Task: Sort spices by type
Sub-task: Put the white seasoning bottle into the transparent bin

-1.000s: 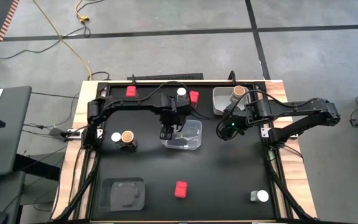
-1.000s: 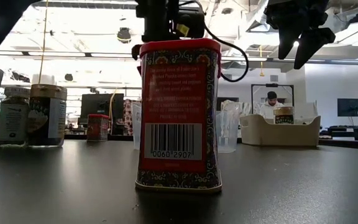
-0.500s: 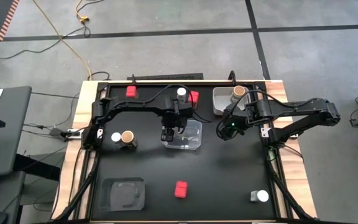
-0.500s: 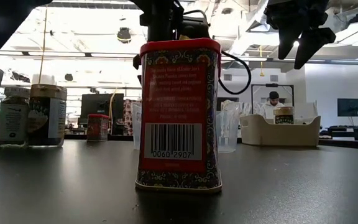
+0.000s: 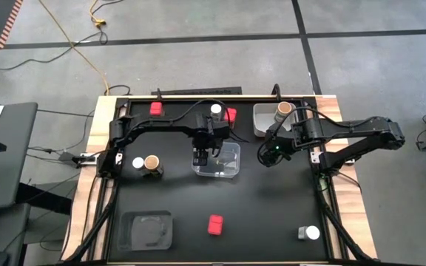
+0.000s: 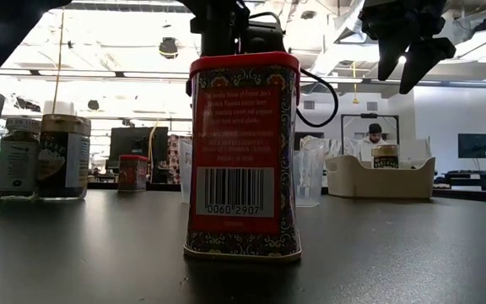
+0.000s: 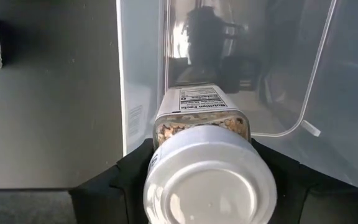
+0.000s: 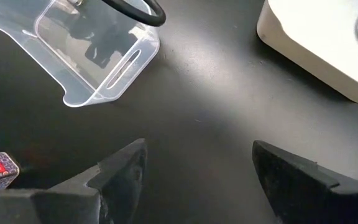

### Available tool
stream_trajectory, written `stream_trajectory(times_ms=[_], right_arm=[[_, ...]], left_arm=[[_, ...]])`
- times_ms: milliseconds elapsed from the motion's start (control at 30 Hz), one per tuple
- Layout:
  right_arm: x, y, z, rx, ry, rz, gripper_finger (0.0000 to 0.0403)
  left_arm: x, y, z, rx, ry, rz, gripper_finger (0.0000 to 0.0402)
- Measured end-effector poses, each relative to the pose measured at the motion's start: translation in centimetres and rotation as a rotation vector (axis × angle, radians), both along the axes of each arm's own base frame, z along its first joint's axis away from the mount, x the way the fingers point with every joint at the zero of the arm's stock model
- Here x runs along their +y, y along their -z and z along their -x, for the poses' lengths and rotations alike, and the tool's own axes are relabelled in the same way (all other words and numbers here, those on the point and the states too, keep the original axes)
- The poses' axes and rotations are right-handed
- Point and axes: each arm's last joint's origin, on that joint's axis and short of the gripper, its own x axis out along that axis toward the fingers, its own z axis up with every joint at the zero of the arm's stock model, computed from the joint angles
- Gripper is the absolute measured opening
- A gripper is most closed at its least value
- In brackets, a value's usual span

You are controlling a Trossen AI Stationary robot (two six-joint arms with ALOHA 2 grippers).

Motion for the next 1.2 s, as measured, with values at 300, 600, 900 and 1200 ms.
stream_trajectory(times_ms=[300, 600, 900, 1200], right_arm=[[0.0, 0.0, 0.0, 0.001, -0.004, 0.001, 0.0317], [0.0, 0.0, 0.0, 0.001, -0.005, 0.002, 0.0317], [0.01, 0.0, 0.0, 0.0, -0.003, 0.001, 0.0317], [0.0, 0.0, -0.01, 0.0, -0.002, 0.001, 0.0317]], left_arm=[[0.0, 0.0, -0.01, 0.0, 0.007, 0.0, 0.0218], [-0.08, -0.01, -0.07, -0.006, 0.025, 0.014, 0.0218], [-0.08, -0.03, -0.25, -0.026, 0.032, 0.019, 0.0225], [-0.06, -0.06, -0.34, -0.035, 0.031, 0.015, 0.0279]])
